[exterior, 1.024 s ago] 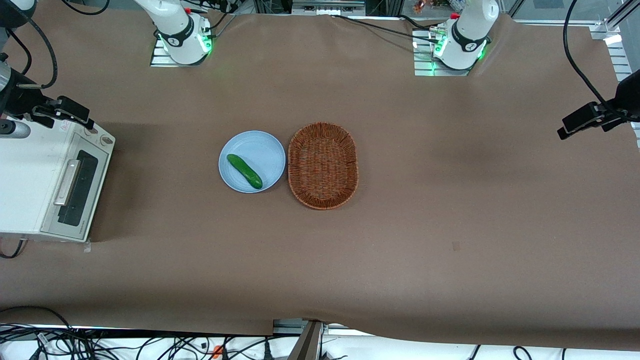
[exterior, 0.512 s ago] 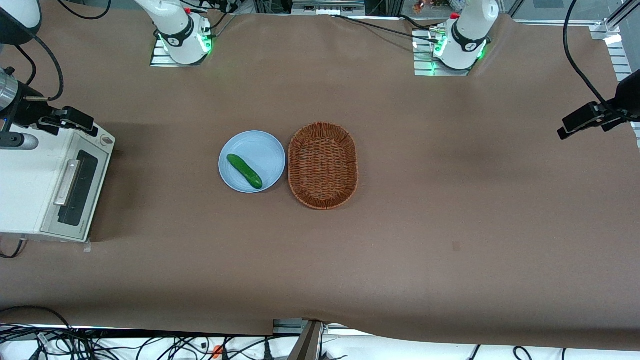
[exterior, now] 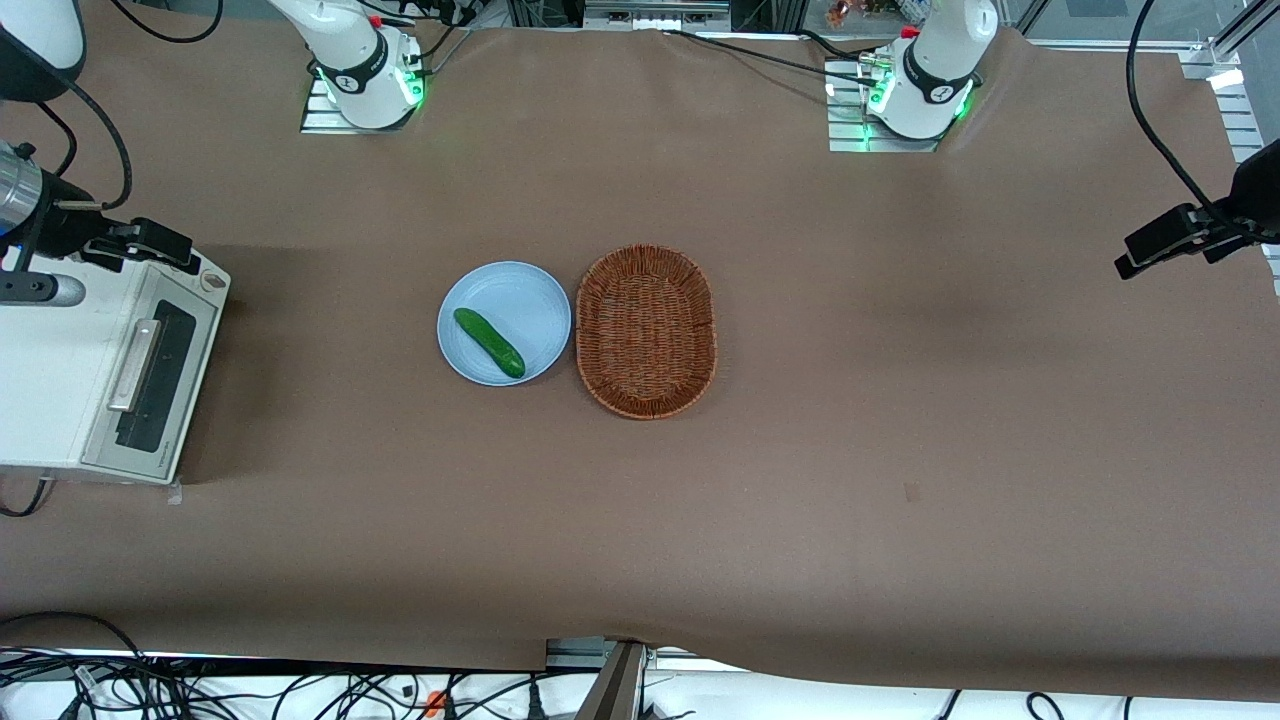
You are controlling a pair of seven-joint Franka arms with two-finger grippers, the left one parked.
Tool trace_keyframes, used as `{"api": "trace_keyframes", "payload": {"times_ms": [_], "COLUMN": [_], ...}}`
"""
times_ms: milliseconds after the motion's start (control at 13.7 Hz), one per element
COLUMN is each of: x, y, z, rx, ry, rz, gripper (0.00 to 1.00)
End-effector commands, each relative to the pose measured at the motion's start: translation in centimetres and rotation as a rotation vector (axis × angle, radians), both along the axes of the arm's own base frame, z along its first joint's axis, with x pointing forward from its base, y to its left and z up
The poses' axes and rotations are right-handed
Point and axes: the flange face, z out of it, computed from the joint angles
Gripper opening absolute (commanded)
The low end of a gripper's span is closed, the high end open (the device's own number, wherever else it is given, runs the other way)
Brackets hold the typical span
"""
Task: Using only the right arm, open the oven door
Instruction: 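Move the right gripper toward the white toaster oven's door handle, then lower the right gripper onto the silver door handle and grasp it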
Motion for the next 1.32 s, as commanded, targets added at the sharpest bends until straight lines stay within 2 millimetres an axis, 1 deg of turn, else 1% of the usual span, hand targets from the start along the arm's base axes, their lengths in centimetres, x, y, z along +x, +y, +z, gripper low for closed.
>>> {"api": "trace_keyframes", "payload": {"times_ms": [0,146,293,366,439,512,585,951,1098,1244], "x": [0.9,1.5,1.5,1.7,1.6,0.9,0.5,0.7,0.9,1.8], "y": [0.2,0.1,0.1,0.0,0.0,0.3,0.9,0.2,0.1,1.1], "z": [1.0,-0.1,-0.2,-0.7,-0.9,-1.0,-1.0,-1.4,-1.5,-2.4], "rx": [0.000,-0.008,-0.008,-0.004,-0.004,-0.003,-0.018,-0.047,-0.135,-0.274], "ry": [-0.004,0.011,0.015,0.024,0.041,0.082,0.112,0.114,0.111,0.102], "rz": [0.022,0.016,0.025,0.025,0.034,0.037,0.042,0.039,0.061,0.126], "gripper": [1.00,1.00,1.00,0.92,0.44,0.00,0.00,0.00,0.00,0.00]}}
